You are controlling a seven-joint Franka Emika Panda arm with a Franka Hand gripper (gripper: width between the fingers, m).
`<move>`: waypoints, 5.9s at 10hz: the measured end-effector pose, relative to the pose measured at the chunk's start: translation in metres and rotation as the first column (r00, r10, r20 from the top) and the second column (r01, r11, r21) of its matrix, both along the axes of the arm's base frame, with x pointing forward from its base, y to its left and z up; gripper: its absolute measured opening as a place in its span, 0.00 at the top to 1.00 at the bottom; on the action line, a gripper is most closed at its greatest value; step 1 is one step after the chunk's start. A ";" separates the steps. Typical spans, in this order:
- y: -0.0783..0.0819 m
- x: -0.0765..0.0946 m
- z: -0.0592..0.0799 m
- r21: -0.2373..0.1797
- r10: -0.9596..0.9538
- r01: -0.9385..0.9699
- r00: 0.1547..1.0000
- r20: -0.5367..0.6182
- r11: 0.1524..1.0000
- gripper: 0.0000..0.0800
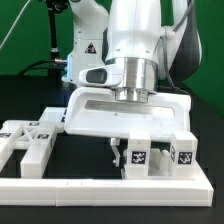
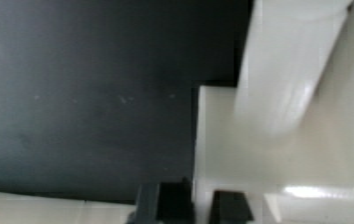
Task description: Assemble chair
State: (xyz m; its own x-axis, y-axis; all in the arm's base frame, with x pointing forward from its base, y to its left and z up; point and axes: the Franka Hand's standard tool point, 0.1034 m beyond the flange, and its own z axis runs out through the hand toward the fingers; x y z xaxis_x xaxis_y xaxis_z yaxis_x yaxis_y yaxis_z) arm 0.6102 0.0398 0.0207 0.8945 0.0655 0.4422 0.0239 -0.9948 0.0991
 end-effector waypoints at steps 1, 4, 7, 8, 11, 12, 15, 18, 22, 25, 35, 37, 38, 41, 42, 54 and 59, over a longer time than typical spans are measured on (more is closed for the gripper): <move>0.000 0.000 0.000 0.000 0.000 0.000 1.000 0.000 1.000 0.96; 0.000 0.000 0.000 0.000 0.000 0.000 1.000 0.000 1.000 0.96; -0.004 0.001 0.003 -0.006 0.010 -0.010 1.000 -0.003 1.000 0.96; -0.023 -0.005 0.014 -0.011 0.024 -0.025 0.999 -0.046 1.000 0.96; -0.071 -0.029 0.037 0.036 0.006 0.001 0.981 -0.193 0.999 0.96; -0.077 -0.042 0.050 0.082 -0.006 0.032 0.956 -0.293 0.996 0.96; -0.075 -0.050 0.083 0.084 -0.020 0.081 0.825 -0.564 0.993 0.96; -0.072 -0.058 0.077 0.090 -0.003 0.097 0.698 -0.716 0.991 0.96; -0.071 -0.077 0.059 0.017 -0.031 0.134 0.346 -0.938 0.991 0.96; -0.076 -0.076 0.045 -0.025 -0.047 0.146 0.149 -0.988 0.989 0.96; -0.085 -0.105 0.015 -0.124 -0.116 0.199 -0.050 -0.992 0.972 0.96; -0.080 -0.102 0.013 -0.112 -0.109 0.194 -0.029 -0.994 0.975 0.96; -0.077 -0.102 0.014 -0.104 -0.105 0.194 -0.008 -0.994 0.976 0.96; -0.077 -0.105 0.014 -0.099 -0.100 0.199 -0.002 -0.995 0.975 0.96; -0.078 -0.105 0.015 -0.099 -0.100 0.200 -0.004 -0.995 0.975 0.96; -0.082 -0.106 0.014 -0.100 -0.102 0.206 -0.004 -0.995 0.973 0.19; -0.093 -0.061 0.040 -0.049 -0.079 0.200 0.146 -0.986 0.979 0.19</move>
Offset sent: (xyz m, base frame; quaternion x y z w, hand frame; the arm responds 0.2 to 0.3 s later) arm 0.0000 0.0000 0.0000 0.0000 0.0000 0.0000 1.0000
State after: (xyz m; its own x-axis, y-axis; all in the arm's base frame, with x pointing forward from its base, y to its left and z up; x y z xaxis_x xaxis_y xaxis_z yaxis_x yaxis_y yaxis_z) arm 0.5493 -0.0530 0.0603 0.5723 -0.0907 -0.8150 -0.0989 -0.9942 0.0412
